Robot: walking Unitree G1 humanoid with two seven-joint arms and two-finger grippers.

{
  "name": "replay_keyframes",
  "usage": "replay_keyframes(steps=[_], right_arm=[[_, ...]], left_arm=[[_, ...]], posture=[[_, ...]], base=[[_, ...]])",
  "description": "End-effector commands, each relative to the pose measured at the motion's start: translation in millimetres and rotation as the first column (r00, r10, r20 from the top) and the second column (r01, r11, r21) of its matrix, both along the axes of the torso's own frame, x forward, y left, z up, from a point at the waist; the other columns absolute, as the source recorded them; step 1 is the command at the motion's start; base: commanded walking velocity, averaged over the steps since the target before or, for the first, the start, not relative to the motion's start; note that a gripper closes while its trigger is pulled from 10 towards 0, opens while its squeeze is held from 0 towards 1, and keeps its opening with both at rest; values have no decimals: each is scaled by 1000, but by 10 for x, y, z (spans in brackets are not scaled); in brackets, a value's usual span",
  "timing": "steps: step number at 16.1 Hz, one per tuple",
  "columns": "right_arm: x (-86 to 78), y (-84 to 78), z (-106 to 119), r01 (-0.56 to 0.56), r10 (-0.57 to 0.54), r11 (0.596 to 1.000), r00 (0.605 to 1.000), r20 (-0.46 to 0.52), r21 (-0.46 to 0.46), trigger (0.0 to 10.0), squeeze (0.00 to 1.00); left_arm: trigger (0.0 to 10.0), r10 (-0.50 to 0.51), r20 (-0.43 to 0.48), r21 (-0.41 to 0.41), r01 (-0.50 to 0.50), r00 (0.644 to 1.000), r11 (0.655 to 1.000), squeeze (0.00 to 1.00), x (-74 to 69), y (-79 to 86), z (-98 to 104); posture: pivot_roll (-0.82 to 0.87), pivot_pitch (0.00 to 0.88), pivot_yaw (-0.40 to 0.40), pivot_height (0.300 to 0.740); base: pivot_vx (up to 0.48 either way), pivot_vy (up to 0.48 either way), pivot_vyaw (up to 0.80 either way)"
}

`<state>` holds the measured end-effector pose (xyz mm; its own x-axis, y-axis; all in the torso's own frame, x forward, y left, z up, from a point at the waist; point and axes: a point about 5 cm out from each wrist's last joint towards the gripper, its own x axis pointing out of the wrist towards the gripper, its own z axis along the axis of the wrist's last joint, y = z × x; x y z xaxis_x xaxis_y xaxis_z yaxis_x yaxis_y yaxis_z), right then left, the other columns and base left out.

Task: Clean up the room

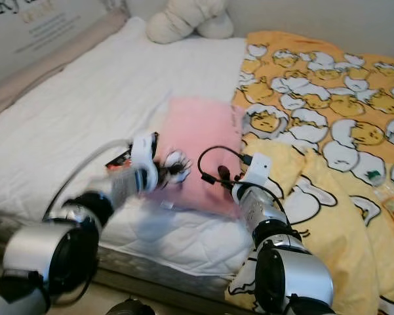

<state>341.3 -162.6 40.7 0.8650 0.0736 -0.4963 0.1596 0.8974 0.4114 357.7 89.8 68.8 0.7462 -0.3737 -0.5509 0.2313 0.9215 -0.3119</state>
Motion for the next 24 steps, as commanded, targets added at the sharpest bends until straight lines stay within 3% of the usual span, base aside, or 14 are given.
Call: replay_keyframes(steps=[1, 2, 5, 6, 7, 9, 10, 11, 13, 14, 17, 24], right_arm=[[2, -67, 4, 25, -25, 999, 1000, -6, -20, 10000, 0], [-33, -157, -33, 63, -64, 997, 998, -13, -44, 10000, 0], [-63, -144, -78, 91, -92, 996, 995, -41, -18, 10000, 0], [-69, -124, -90, 100, -100, 995, 994, -49, 13, 1843, 0], [-74, -104, -99, 97, -95, 995, 994, -52, 31, 0, 0], [-89, -78, -121, 93, -90, 995, 994, -62, 48, 0, 0], [-102, -56, -138, 89, -85, 994, 994, -69, 69, 0, 0], [-122, -26, -166, 73, -67, 995, 994, -85, 72, 0, 0], [-134, -21, -182, 76, -69, 995, 993, -98, 63, 0, 0], [-155, -13, -208, 35, -35, 999, 994, -105, -1, 0, 0], [-219, -68, -276, 21, -30, 998, 990, -135, -63, 0, 0], [-255, -80, -315, 81, -79, 997, 985, -150, 5, 0, 0]], left_arm=[[10000, 48, -4, 39, -48, 999, 998, 0, -1, 69, -29], [10000, 107, 73, 127, -115, 992, 985, 0, 50, 169, 14], [10000, 122, 67, 110, -129, 990, 986, 0, 62, 156, 33], [10000, 131, 60, 88, -136, 990, 987, 0, 55, 155, 24], [4471, 137, 53, 69, -140, 989, 988, 0, 51, 154, 19], [3922, 120, 54, 77, -124, 991, 989, 0, 43, 141, 9], [275, 108, 59, 90, -113, 992, 990, 0, 42, 120, 10], [0, 100, 62, 88, -105, 993, 991, 0, 44, 79, 19], [0, 66, 62, 105, -72, 996, 992, 0, 27, 26, 5], [0, 69, 60, 124, -76, 996, 989, 0, 7, 36, -30], [0, 70, 54, 118, -76, 996, 990, 0, -3, 48, -47], [0, 35, 47, 113, -40, 998, 993, 0, -42, 24, -94]], posture=[[19, 41, -5, 731], [8, 52, 1, 731], [6, 49, 7, 731], [8, 47, 7, 731], [10, 47, 7, 731], [13, 48, 8, 731], [19, 57, 3, 731], [19, 61, 2, 731], [16, 61, 2, 731], [19, 51, -2, 731], [35, 30, -3, 731], [48, 0, 4, 731]], base=[[0, 0, 0], [0, 0, 0], [0, 0, 0], [0, 0, 0], [0, 0, 0], [0, 0, 0], [0, 0, 0], [0, 0, 0], [0, 0, 0], [0, 0, 0], [0, 0, 0], [0, 0, 0]])
